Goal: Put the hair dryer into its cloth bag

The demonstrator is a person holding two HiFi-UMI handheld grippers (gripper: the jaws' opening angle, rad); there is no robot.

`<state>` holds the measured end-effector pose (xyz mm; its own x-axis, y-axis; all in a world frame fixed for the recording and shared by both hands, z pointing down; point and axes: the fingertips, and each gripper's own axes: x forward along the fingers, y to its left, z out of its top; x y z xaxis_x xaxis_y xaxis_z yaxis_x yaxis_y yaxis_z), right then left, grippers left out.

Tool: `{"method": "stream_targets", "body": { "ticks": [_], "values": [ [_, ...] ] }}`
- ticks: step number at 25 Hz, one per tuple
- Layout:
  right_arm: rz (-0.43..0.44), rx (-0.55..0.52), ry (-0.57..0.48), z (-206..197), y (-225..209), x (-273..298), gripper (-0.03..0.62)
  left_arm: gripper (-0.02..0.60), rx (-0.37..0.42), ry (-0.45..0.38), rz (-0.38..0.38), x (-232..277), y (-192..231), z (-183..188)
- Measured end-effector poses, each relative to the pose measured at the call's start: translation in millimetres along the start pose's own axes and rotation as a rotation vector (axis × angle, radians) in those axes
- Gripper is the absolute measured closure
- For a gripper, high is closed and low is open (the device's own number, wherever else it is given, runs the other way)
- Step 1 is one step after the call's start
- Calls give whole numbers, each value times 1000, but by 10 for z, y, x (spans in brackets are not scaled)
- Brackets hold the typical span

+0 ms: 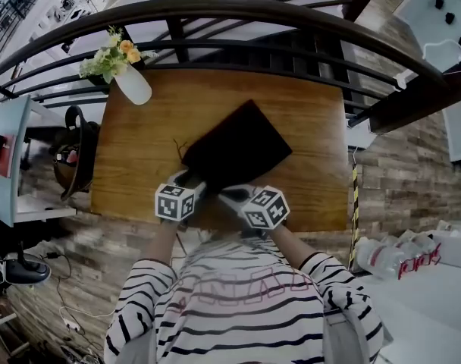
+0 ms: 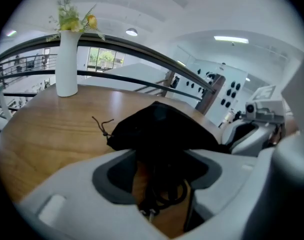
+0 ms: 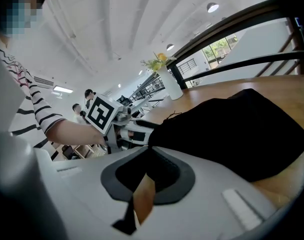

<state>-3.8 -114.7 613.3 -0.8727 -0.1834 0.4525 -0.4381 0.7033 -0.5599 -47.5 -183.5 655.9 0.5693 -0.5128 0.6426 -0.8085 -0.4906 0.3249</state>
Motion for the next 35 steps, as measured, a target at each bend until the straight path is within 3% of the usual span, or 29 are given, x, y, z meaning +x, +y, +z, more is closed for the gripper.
{"method": "stream_targets", "body": {
  "ticks": [5, 11, 21, 27, 35],
  "values": [
    [-2, 9, -8, -18, 19, -14, 579, 322, 21, 8, 27, -214, 7, -178],
    [-5, 18, -18, 3, 49, 46, 579, 322, 98, 34, 18, -363, -33, -416],
    [-6, 41, -39, 21, 114, 64, 579, 330, 361, 182, 66, -233, -52, -779],
    [1, 48, -47, 61, 118, 46, 579, 408, 448, 251, 75, -166, -26, -770],
    [26, 34, -50, 125, 193, 70, 579, 437, 470, 230, 58, -54, -124, -590]
  ]
}}
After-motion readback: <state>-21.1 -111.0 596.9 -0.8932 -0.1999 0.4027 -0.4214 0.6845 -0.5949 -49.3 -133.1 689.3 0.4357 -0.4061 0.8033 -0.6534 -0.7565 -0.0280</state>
